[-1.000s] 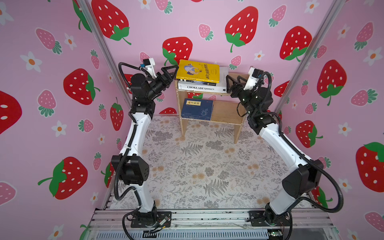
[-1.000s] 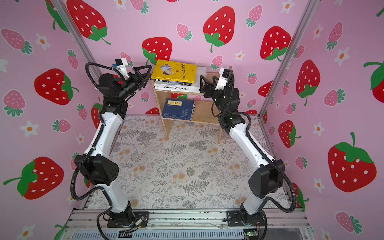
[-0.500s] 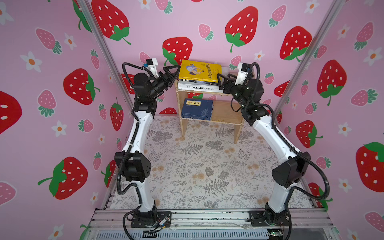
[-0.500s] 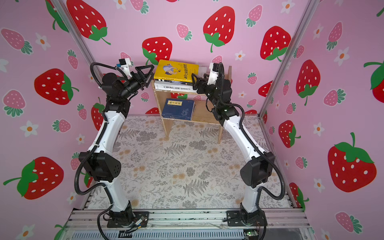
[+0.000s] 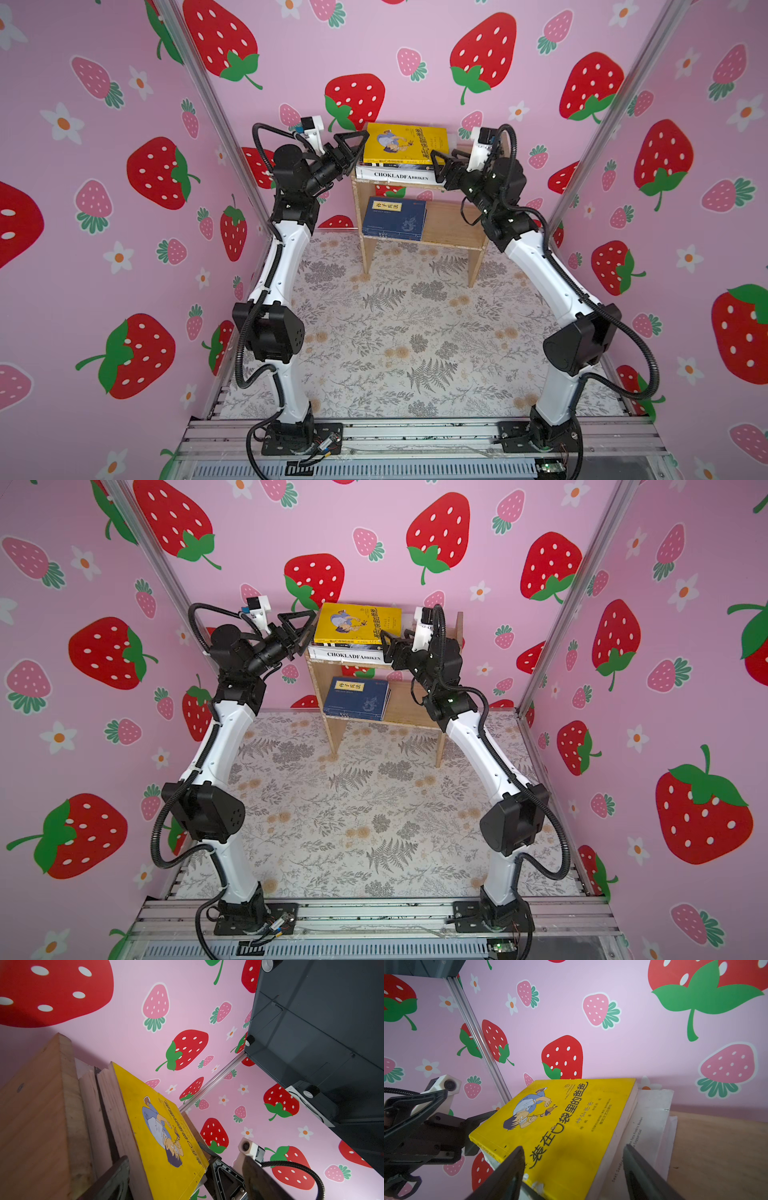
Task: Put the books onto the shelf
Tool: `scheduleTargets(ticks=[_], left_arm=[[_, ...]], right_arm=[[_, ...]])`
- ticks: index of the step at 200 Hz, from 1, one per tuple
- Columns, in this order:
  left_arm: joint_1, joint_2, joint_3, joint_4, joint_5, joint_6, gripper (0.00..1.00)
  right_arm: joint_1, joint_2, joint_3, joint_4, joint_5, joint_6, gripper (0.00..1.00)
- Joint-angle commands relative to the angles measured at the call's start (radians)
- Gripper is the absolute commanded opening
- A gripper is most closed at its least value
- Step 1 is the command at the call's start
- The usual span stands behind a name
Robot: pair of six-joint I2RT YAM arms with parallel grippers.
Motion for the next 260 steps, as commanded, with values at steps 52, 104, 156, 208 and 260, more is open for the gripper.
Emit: scheduleTargets(ticks=[52,104,156,208,260], left_arm=[[0.056,-0.012,0.029,-0.073,-0.055,0.036,0.88],[0.076,-0.008,-0.010,-0.014,-0.053,-0.003,0.88],[0.077,-0.008,-0.040,0.024,-0.043,-0.025,0.87],[0.076,-0.013,-0.057,0.036,-0.042,-0.026,0.87],[0.079,-0.016,-0.066,0.039,-0.043,-0.028,0.87]], right_arm=[[0.051,-0.013,0.007,-0.020,-0.059,-0.065,0.75],[0.105,-0.024,0.002,-0.050,0.037,-0.188,0.75],[0.131,-0.027,0.001,-0.072,0.130,-0.358,0.75],[0.130,-0.037,-0.015,-0.063,0.110,-0.421,0.76],[0.131,-0.032,-0.015,-0.061,0.089,-0.406,0.73]])
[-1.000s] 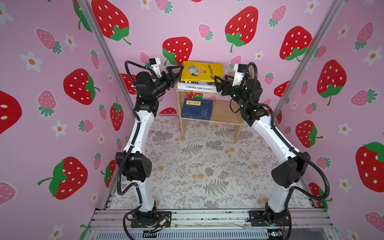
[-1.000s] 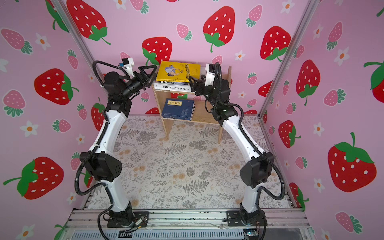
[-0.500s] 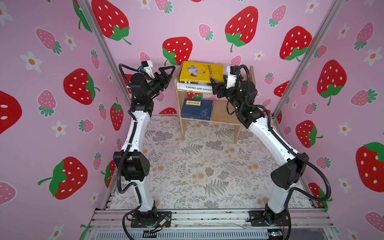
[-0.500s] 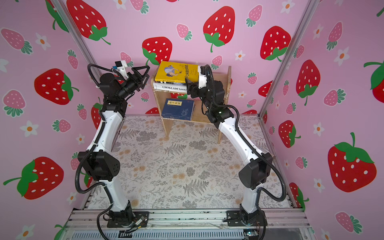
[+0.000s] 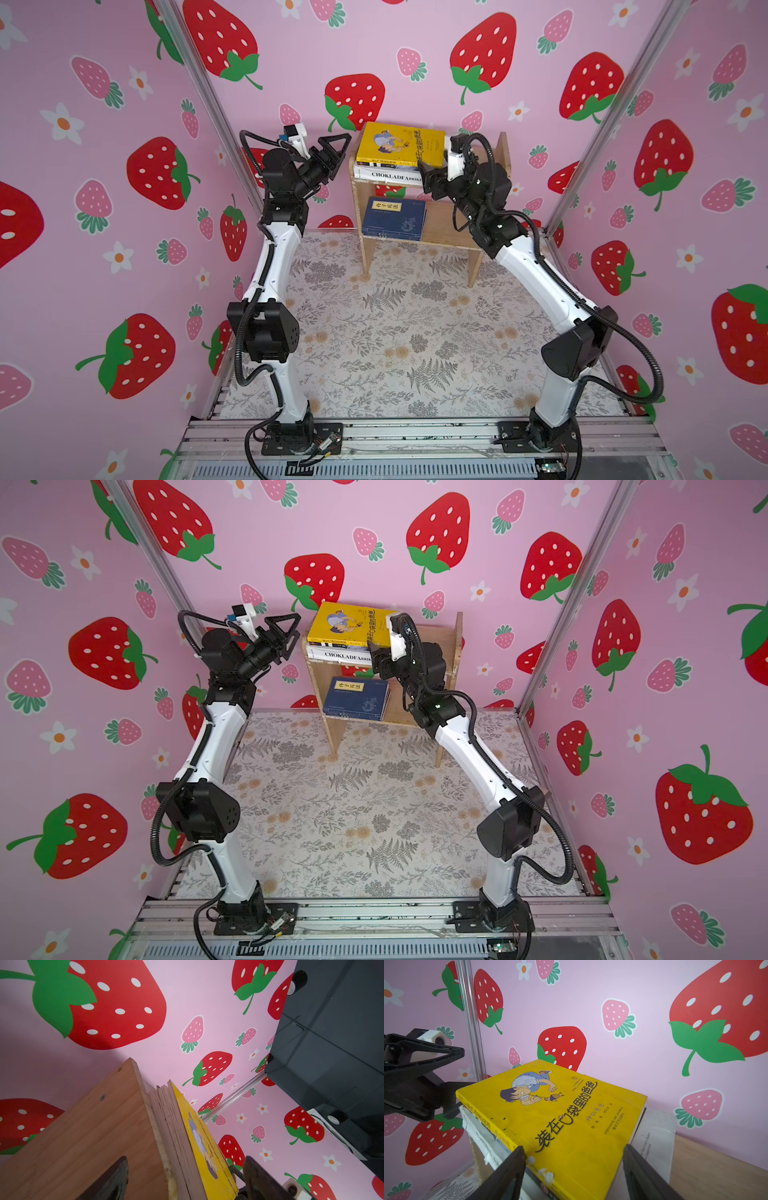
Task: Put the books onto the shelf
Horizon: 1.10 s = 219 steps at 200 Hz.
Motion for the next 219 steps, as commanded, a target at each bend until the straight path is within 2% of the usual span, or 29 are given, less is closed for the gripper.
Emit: scheduleTargets(ticks=[1,23,71,75,82,86,118,142,165,196,219], left_arm=[[0.000,-0.011,-0.012,0.048,0.012,-0.015,0.87],[0.005,-0.017,-0.019,0.052,0.012,-0.018,0.87],[0.026,-0.076,-0.094,0.060,0.015,-0.007,0.87],[0.030,-0.088,-0.108,0.060,0.013,-0.002,0.88],[0.034,-0.111,-0.136,0.055,0.010,0.010,0.88],[0.038,-0.127,-0.154,0.050,0.006,0.019,0.88],[0.044,-0.294,-0.317,-0.129,-0.075,0.203,0.92],[0.044,-0.457,-0.492,-0.298,-0.218,0.360,1.00],[0.039,-0.613,-0.689,-0.417,-0.419,0.491,0.99],[0.031,-0.747,-0.912,-0.524,-0.662,0.618,0.99],[0.023,-0.854,-1.136,-0.495,-0.804,0.666,0.99]], right_arm=[[0.027,-0.019,-0.013,-0.016,-0.064,-0.014,0.73],[0.027,-0.022,-0.018,-0.016,-0.053,-0.013,0.74],[0.025,-0.098,-0.088,0.001,0.047,-0.042,0.86],[0.025,-0.112,-0.097,0.002,0.056,-0.047,0.87],[0.022,-0.137,-0.119,0.007,0.070,-0.059,0.97],[0.022,-0.153,-0.132,0.006,0.079,-0.065,1.00],[0.010,-0.331,-0.309,0.026,0.190,-0.108,1.00],[-0.008,-0.515,-0.530,0.071,0.292,-0.099,1.00],[-0.057,-0.673,-0.749,0.063,0.387,-0.047,1.00],[-0.145,-0.807,-1.041,0.056,0.468,0.031,1.00],[-0.191,-0.860,-1.265,0.136,0.545,0.067,1.00]])
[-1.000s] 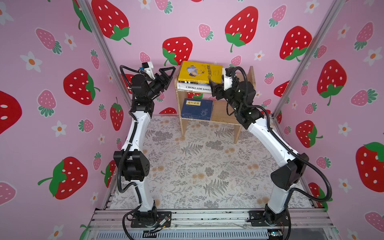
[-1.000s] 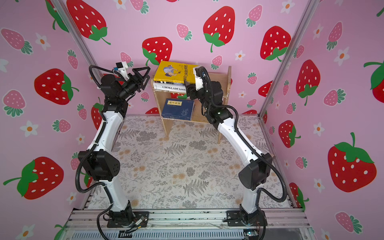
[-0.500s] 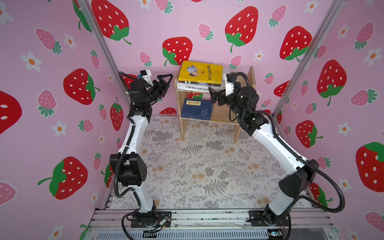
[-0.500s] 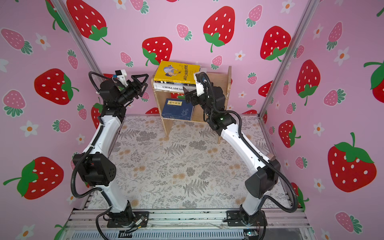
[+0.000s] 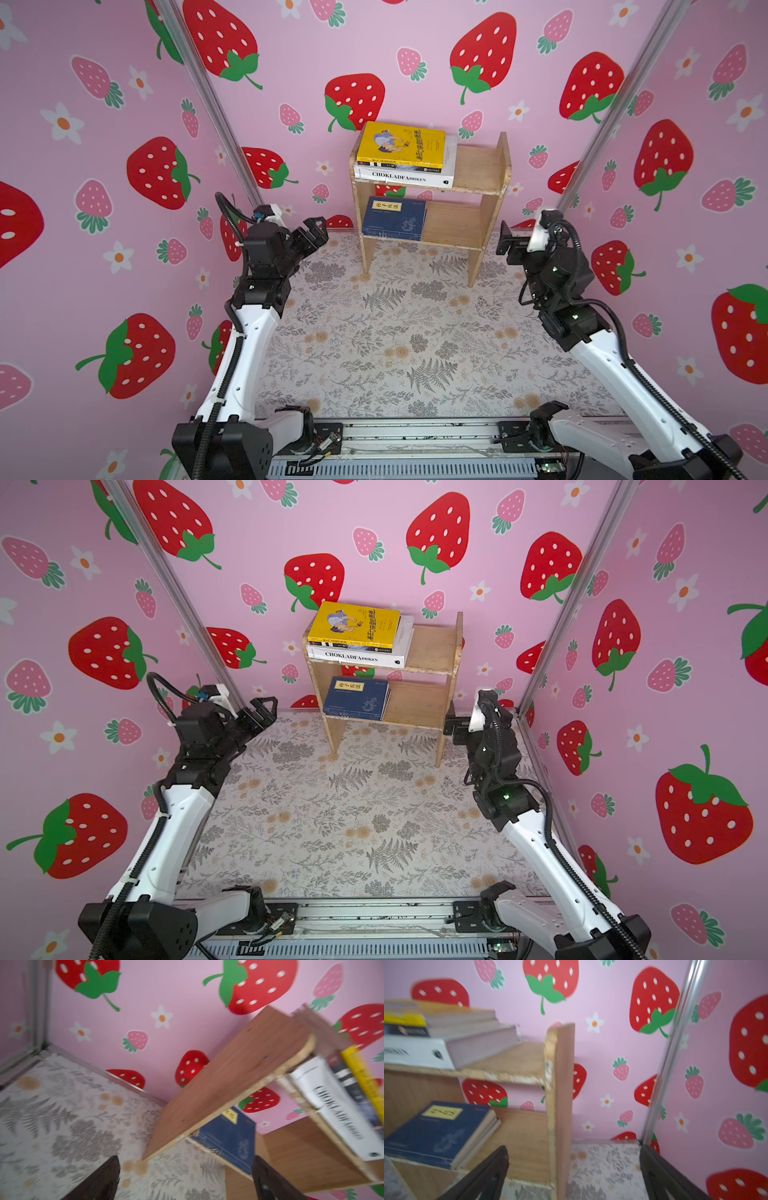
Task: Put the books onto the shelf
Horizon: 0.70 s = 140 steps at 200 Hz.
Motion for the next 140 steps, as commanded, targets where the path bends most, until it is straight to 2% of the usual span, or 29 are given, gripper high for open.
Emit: scheduleTargets(ticks=[1,28,59,85,103,120,140], left_arm=[[-0.011,-0.077,-0.187,-0.065,-0.246,0.125,0.99],[-0.027,-0.223,-0.456,0.102,-0.351,0.185,0.99],[-0.063,-0.276,-0.671,0.338,-0.479,0.306,0.99],[-0.082,-0.172,-0.794,0.623,-0.496,0.424,0.99],[-0.085,-0.055,-0.815,0.746,-0.475,0.464,0.99],[-0.089,0.056,-0.838,0.902,-0.479,0.473,0.99],[-0.093,0.139,-0.837,0.974,-0.492,0.460,0.99]], right_arm=[[-0.034,-0.020,-0.186,0.047,0.111,0.054,1.00],[-0.072,-0.023,-0.363,0.166,0.071,0.064,1.00],[-0.095,0.050,-0.464,0.308,0.059,0.053,1.00],[-0.118,0.134,-0.568,0.524,0.062,0.022,1.00],[-0.143,0.190,-0.584,0.558,0.050,0.022,1.00],[-0.171,0.238,-0.609,0.619,0.023,0.007,1.00],[-0.206,0.293,-0.679,0.825,-0.037,-0.031,1.00]])
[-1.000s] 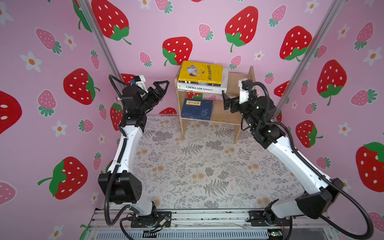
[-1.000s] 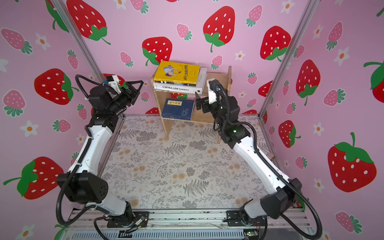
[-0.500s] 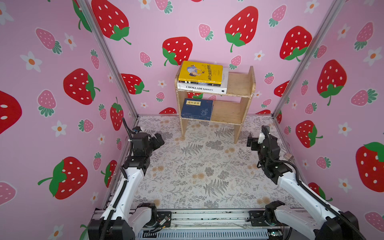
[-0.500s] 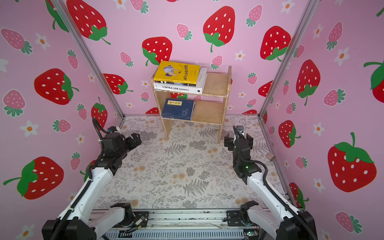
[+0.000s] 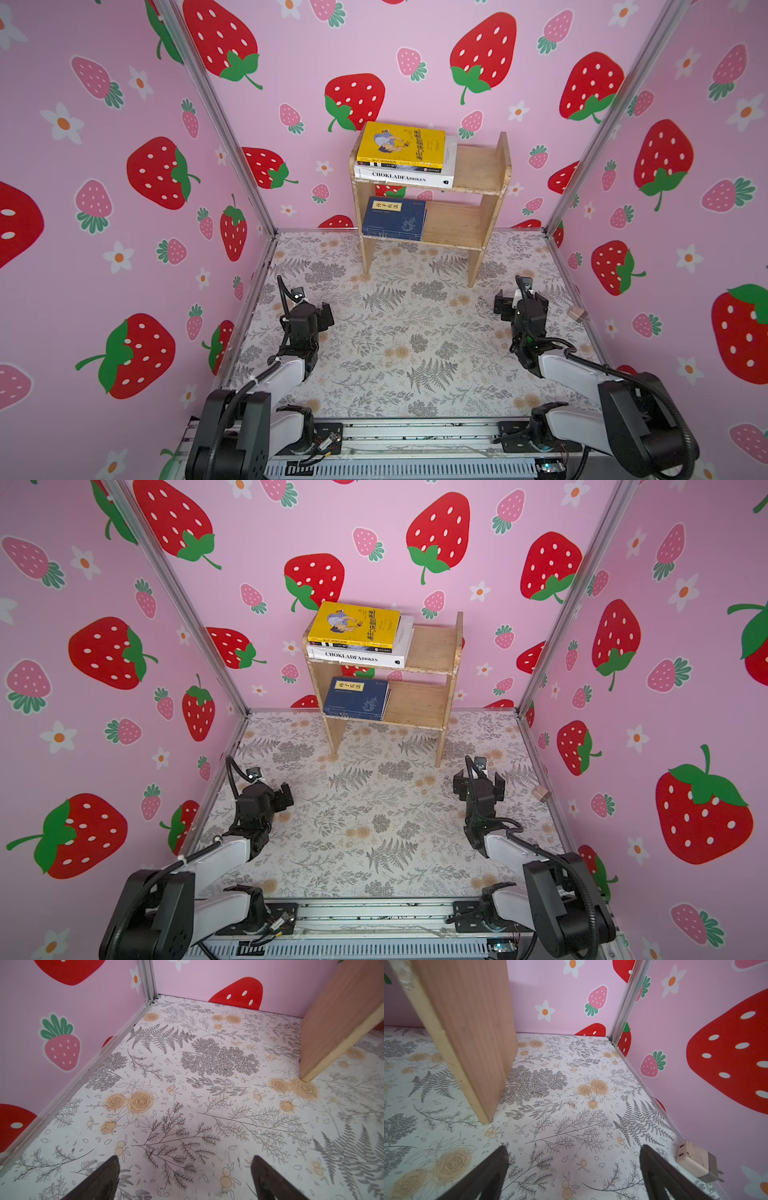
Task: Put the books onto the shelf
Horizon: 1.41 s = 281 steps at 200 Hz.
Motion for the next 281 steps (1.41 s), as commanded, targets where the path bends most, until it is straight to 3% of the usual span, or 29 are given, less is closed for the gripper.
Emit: scheduleTargets(ticks=[1,18,55,73,87,98,129,151,281], left_arm=[[-0.008,0.063,-0.001,0.241,-0.040,0.046,0.99],[-0.012,0.076,0.006,0.253,-0.029,0.070,0.99],[-0.013,0.221,-0.039,0.494,0.011,0.111,0.99],[-0.020,0.313,0.000,0.523,0.010,0.128,0.99],[-0.026,0.285,0.037,0.398,0.028,0.130,0.99],[-0.025,0.307,0.047,0.422,0.028,0.139,0.99],[-0.009,0.306,0.107,0.295,0.049,0.120,0.99],[0.040,0.304,0.137,0.233,0.132,0.092,0.99],[0.043,0.303,0.134,0.237,0.138,0.093,0.99]], right_arm=[[-0.038,0.049,-0.063,0.288,-0.064,-0.056,1.00],[-0.066,0.096,-0.077,0.333,-0.086,-0.077,1.00],[-0.096,0.163,-0.109,0.496,-0.105,-0.115,1.00],[-0.122,0.226,-0.132,0.585,-0.120,-0.092,1.00],[-0.130,0.291,-0.152,0.684,-0.127,-0.086,1.00],[-0.131,0.333,-0.157,0.746,-0.133,-0.092,1.00],[-0.146,0.325,-0.119,0.654,-0.152,-0.075,1.00],[-0.214,0.317,-0.061,0.520,-0.294,-0.040,1.00],[-0.211,0.313,-0.065,0.526,-0.295,-0.045,1.00]])
